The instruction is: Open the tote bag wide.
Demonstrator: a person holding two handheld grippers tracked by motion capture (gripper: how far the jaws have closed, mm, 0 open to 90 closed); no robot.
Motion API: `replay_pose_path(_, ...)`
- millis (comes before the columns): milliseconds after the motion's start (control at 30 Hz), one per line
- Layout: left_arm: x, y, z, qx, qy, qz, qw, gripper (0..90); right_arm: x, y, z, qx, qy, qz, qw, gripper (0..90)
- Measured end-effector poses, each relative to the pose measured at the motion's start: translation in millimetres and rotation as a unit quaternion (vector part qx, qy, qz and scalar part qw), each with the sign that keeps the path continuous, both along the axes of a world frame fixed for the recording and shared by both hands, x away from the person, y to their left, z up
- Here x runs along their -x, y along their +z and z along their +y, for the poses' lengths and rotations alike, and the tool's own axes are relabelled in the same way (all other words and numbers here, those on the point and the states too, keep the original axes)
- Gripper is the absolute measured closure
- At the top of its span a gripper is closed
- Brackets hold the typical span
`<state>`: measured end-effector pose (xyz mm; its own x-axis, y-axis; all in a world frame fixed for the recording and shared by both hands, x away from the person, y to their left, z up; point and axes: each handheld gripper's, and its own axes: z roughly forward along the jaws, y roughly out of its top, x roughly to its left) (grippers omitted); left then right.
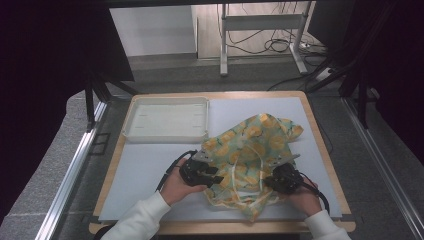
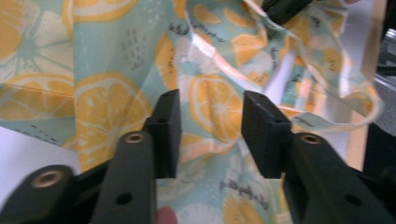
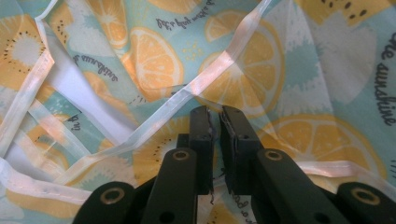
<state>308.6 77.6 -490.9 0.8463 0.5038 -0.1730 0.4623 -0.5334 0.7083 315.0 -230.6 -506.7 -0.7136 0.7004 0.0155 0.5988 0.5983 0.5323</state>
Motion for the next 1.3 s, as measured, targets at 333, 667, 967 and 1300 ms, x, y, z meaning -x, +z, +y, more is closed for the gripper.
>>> replay_pose_path(333, 10.0, -7.6, 3.7, -0.023, -0.02, 0.003, 0.9995, 43.0, -0.6, -0.4, -1.2, -0.006, -0.002, 0.005, 1.0, 82.1)
replay_pose_path(667, 1.0, -23.4, -13.3, -0.058, -0.033, -0.002, 0.9978, 43.6, -1.5, -0.9, -2.1, -0.014, -0.006, 0.01, 0.9998, 81.0)
replay_pose_path(967, -2.7, -32.5, -32.2, -0.095, -0.023, -0.012, 0.9951, 52.4, -2.1, -1.2, -2.8, -0.019, -0.008, 0.013, 0.9997, 80.8)
replay_pose_path(1300, -4.4, -34.5, -32.7, -0.086, -0.016, -0.021, 0.996, 79.3, -1.7, 1.2, -2.8, -0.02, 0.001, 0.024, 0.9995, 70.4)
